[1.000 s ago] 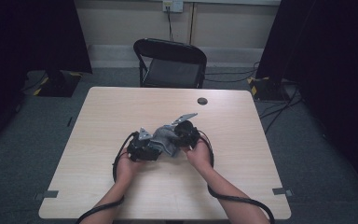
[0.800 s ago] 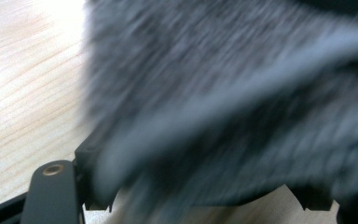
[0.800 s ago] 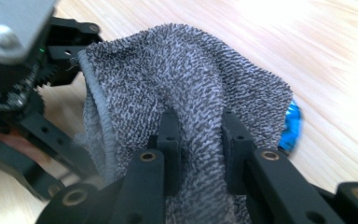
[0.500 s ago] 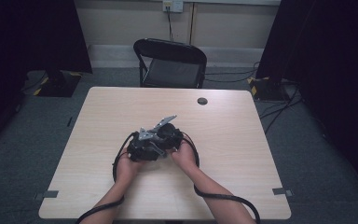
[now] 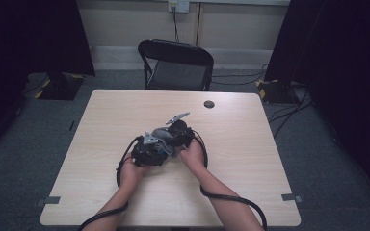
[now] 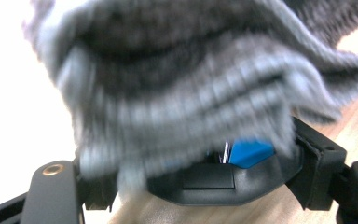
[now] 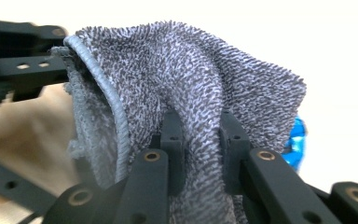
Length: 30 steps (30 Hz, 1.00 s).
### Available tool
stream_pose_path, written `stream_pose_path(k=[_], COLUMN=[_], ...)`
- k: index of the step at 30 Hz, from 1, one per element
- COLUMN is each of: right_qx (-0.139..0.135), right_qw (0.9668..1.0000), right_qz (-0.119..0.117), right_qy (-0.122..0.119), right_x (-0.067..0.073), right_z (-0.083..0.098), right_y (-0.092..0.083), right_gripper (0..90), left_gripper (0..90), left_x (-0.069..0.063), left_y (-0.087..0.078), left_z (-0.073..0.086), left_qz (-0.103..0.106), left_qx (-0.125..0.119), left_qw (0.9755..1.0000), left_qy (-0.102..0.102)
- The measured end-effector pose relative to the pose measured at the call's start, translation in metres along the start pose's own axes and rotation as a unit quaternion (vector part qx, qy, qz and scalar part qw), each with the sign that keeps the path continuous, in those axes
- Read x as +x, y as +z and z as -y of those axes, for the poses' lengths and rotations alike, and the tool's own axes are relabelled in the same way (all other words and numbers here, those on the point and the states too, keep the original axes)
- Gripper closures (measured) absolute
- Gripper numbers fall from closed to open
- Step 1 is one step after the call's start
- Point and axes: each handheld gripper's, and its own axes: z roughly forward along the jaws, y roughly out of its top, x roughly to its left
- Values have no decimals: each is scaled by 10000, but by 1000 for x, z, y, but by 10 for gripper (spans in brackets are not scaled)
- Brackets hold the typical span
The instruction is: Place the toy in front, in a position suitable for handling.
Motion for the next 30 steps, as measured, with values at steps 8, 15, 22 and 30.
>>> stream_pose_path(k=[8,15,22,30], right_qx=[47,129,204,234], right_qw=[9992,9976,9967,9946], right_qz=[245,395,465,670], right_qy=[301,552,633,756], right_x=[-23,-41,-49,-58], right_z=[-1,1,1,2], right_y=[4,8,12,15], right_gripper=[763,763,763,762], left_gripper=[244,244,244,244], left_x=[0,0,0,0], left_y=[0,0,0,0], left_z=[0,0,0,0], left_qz=[3,0,-9,-17], left_qx=[1,9,11,13], left_qw=[10000,10000,10000,10000], left_qy=[3,14,25,22])
